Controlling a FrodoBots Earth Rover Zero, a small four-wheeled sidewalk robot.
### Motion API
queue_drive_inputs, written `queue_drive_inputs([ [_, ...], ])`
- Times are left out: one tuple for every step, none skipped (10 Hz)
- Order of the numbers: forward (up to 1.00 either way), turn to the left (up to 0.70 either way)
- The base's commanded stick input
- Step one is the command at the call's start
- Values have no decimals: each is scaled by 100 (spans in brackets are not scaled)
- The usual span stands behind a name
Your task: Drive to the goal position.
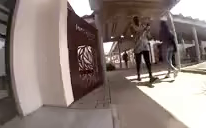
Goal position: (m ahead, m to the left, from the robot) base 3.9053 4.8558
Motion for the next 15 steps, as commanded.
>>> queue_drive_inputs([
  [-50,0],
  [-50,0],
  [-50,0],
  [-50,0],
  [0,-50],
  [0,-50],
  [0,-50],
  [0,-50],
  [0,-50],
  [0,-50],
  [0,-50],
  [0,-50],
  [0,-50],
  [0,-50],
  [0,-50],
])
